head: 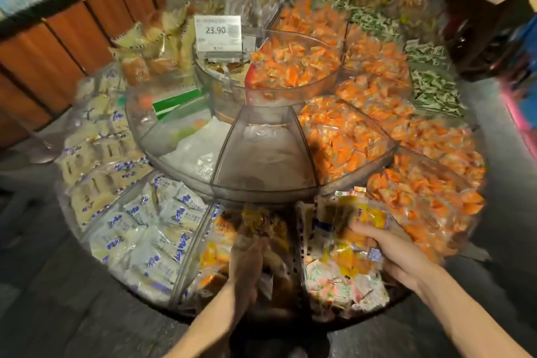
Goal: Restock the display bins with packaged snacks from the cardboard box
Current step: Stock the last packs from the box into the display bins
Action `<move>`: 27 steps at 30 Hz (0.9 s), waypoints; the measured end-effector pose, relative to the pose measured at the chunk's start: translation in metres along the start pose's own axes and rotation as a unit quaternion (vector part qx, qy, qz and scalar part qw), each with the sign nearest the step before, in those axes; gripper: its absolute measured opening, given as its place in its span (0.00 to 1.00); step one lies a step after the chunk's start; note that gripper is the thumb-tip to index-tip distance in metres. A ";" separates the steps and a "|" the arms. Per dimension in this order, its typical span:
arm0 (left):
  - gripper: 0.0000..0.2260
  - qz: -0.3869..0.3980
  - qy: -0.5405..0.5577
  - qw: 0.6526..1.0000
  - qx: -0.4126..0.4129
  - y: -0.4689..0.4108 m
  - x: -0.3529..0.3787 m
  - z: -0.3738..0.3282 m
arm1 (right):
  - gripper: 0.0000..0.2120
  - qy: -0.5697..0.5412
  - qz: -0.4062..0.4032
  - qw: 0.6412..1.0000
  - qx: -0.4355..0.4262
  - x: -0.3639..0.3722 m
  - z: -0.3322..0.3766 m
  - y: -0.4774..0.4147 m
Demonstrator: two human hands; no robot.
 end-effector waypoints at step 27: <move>0.21 0.258 0.168 0.947 -0.092 -0.010 -0.162 -0.042 | 0.27 -0.030 0.044 0.998 -0.026 0.155 -0.005 -0.024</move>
Point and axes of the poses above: each hand's wrist, its own y-axis away from the middle knuckle, its own x-axis out of the palm, z = x × y, the point moved 5 cm from there along -y, towards the middle knuckle, and after that the axes turned 11 degrees about -x, right-handed, at the moved point
